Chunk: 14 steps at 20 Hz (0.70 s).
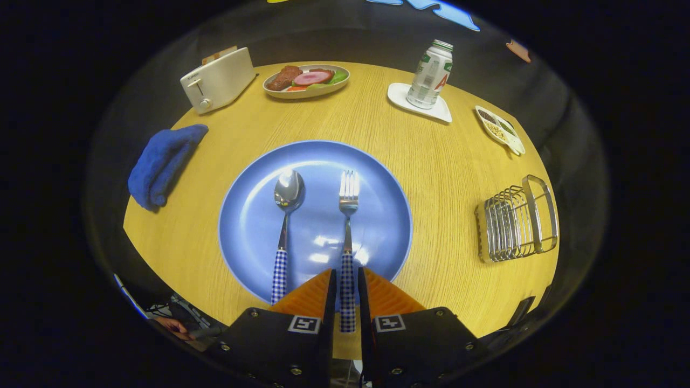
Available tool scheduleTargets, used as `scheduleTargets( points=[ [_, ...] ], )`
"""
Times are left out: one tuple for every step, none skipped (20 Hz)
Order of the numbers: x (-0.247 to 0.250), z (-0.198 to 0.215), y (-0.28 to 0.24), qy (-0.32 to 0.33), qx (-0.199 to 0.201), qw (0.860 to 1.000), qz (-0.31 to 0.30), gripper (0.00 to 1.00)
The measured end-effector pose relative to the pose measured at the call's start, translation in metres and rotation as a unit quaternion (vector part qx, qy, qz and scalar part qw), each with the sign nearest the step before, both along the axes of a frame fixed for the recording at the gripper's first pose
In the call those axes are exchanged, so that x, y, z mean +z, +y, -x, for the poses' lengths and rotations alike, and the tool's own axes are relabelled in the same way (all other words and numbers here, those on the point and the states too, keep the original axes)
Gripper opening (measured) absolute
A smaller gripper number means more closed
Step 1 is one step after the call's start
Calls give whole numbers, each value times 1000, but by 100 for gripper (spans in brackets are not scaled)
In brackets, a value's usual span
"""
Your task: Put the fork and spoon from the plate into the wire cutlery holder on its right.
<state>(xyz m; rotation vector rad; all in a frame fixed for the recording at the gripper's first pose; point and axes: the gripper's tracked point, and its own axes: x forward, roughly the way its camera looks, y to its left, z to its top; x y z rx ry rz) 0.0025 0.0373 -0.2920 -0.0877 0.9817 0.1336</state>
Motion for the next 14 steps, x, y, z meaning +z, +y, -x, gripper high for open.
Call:
scheduleTargets(
  points=[
    [14,-6,-2,11,-8,1000,6,23],
    [-5,-6,-3,9,-15,1000,3,22],
    [-4,-3,-4,20,-15,1000,-1,3],
    [0,-4,-4,24,-15,1000,-3,4],
    [-1,-5,-4,30,-8,1000,3,3],
    [1,-6,-5,31,-1,1000,6,3],
    [3,-6,-6,33,7,999,7,3],
    [6,-5,-7,34,13,999,3,3],
    [10,-3,-8,37,23,999,-1,3],
    [15,0,-10,41,35,999,0,3],
    [20,0,-15,43,47,998,6,3],
    [25,2,-19,43,59,997,12,3],
    [29,4,-25,46,70,996,21,3],
    [33,7,-29,47,80,995,25,3]
  ],
)
